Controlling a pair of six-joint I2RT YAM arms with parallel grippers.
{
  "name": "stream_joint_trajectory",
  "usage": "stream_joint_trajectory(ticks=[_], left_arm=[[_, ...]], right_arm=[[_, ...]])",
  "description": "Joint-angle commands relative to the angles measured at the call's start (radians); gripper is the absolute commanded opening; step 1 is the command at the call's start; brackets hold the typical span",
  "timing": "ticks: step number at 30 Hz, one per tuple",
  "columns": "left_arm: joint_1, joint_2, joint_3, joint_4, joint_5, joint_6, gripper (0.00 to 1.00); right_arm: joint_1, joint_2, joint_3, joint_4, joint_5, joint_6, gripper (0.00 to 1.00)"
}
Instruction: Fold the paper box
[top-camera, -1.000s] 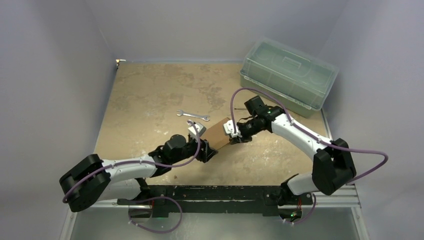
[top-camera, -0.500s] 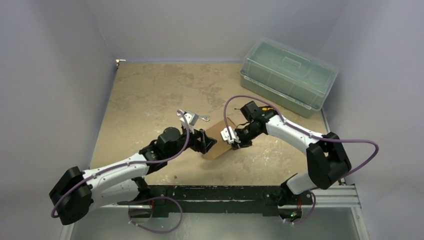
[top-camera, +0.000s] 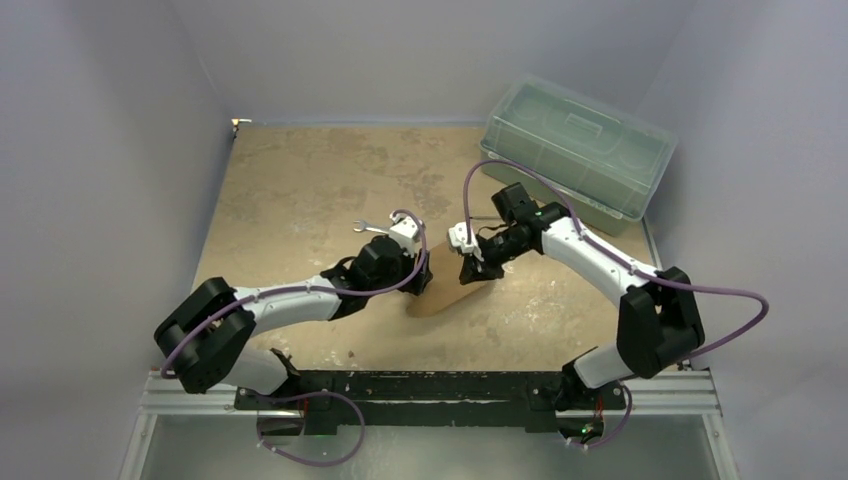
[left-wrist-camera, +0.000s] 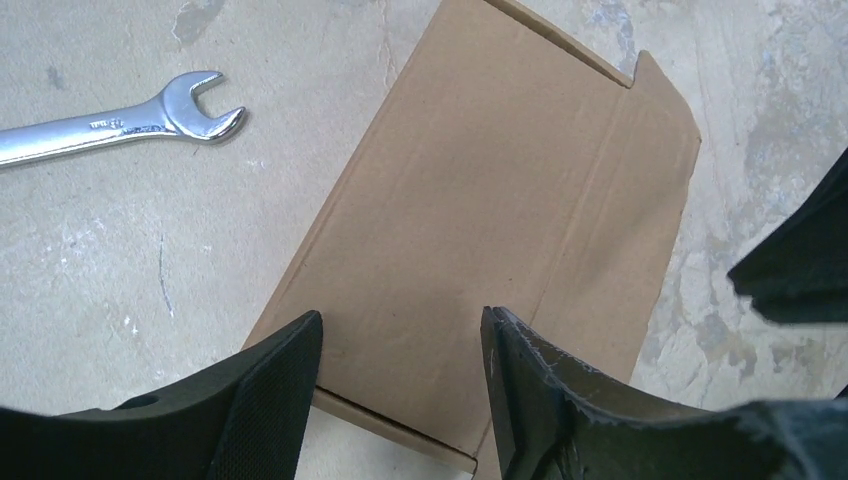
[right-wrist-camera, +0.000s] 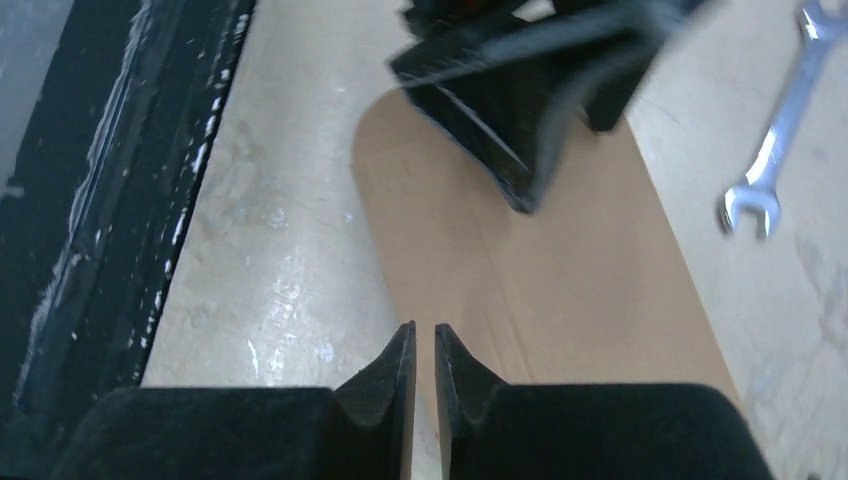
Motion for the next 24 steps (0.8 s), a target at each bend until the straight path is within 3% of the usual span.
stream_joint_trajectory(ticks=[1,4,10,15,19,24], left_arm=[[0.002,0.027,0.021,-0.059,-0.026,0.031,0.59],[0.002,0.041,0.028,-0.064,-0.025,0.030,0.59],[0.002,0.027,0.045,-0.055,-0.017,0.013,0.59],[0.003,-0.102,0.026,-0.030,-0.038,-0.014,0.62],[0.002,-0.245,-0.049,-0.013,-0.112,-0.070,0.75],[0.007,-0.428,-0.276,0.080,-0.187,-0.284,0.97]], right_arm=[[-0.035,-0.043,-0.018,0.237,-0.025,0.340,0.08],[-0.034,-0.006,-0.069,0.334,0.049,0.418,0.00],[-0.031,0.126,-0.042,0.322,0.195,0.435,0.00],[-0.030,0.128,-0.044,0.324,0.212,0.437,0.00],[-0.031,0.128,-0.036,0.310,0.195,0.430,0.00],[-0.031,0.107,-0.016,0.280,0.121,0.419,0.00]])
